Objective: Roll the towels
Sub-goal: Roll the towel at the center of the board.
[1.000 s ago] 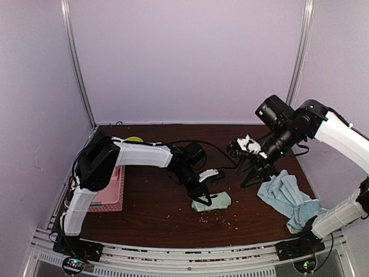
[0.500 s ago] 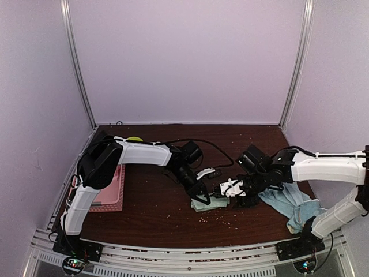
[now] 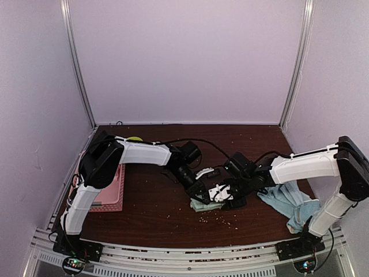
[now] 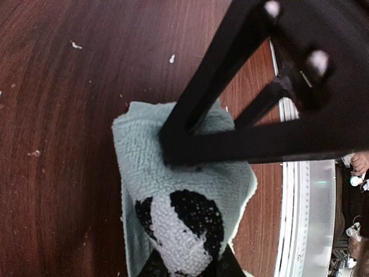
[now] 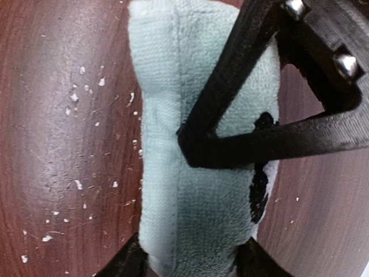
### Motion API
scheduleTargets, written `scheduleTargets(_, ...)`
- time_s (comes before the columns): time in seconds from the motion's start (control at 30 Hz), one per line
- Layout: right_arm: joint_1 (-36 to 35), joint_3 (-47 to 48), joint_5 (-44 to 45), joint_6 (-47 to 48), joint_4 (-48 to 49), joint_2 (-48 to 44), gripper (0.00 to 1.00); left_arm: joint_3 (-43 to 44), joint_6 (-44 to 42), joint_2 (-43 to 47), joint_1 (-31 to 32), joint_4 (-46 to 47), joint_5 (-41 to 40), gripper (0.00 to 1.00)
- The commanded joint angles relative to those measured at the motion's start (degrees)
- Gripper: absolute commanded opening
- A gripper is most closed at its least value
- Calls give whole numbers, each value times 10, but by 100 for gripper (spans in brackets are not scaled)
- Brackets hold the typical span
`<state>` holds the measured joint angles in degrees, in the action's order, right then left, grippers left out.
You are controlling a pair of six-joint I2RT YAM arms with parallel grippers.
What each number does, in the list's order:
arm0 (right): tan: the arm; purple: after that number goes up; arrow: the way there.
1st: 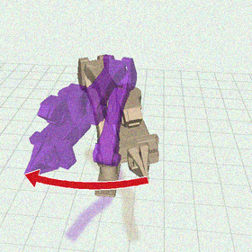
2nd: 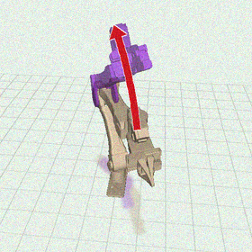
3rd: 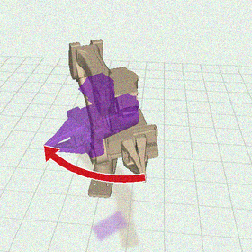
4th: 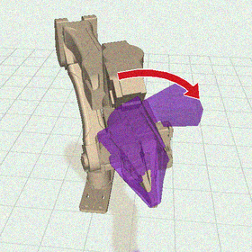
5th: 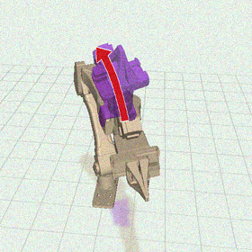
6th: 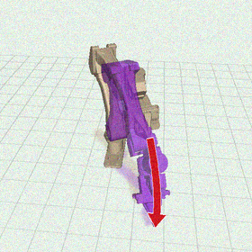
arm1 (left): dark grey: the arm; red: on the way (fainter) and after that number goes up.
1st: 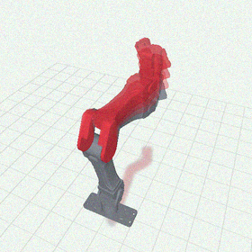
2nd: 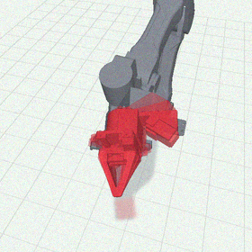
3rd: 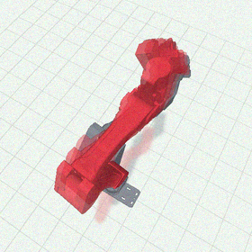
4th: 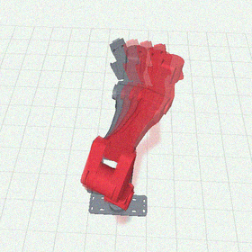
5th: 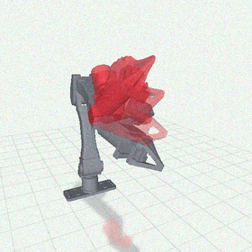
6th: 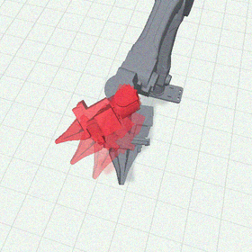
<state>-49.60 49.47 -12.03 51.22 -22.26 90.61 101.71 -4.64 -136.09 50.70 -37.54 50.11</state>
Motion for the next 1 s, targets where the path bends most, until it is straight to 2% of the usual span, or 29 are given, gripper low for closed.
scheduleTargets(0.0, -4, 24, -20, 17, -24, 55, 41, -15, -21, -28, -5, -40, -64, 14)
scheduleTargets(0.07, -3, 38, -29, 12, -40, 76, 31, -27, -20, -7, -5, -38, -96, 24)
scheduleTargets(0.17, -1, 47, -46, 2, -62, 97, 28, -89, -17, 62, -10, 3, -185, 38)
scheduleTargets(0.23, 0, 58, -57, -4, -82, 114, 27, -160, 0, 143, -24, 65, -254, 44)
scheduleTargets(0.37, 7, 97, -93, -26, -141, 154, 25, -281, 17, 280, -38, 195, -316, 50)
scheduleTargets(0.5, 19, 166, -138, -39, -229, 216, 23, -334, 26, 365, -33, 245, -344, 52)
scheduleTargets(0.53, 22, 181, -149, -42, -247, 228, 23, -343, 26, 382, -27, 251, -368, 59)
scheduleTargets(0.7, 36, 265, -192, -51, -345, 295, 22, -420, -42, 488, 43, 313, -474, 60)
scheduleTargets(0.83, 46, 324, -217, -55, -405, 341, 22, -428, -114, 506, 112, 301, -524, 60)
scheduleTargets(0.97, 51, 350, -231, -60, -429, 365, 22, -393, -135, 442, 154, 265, -598, 60)
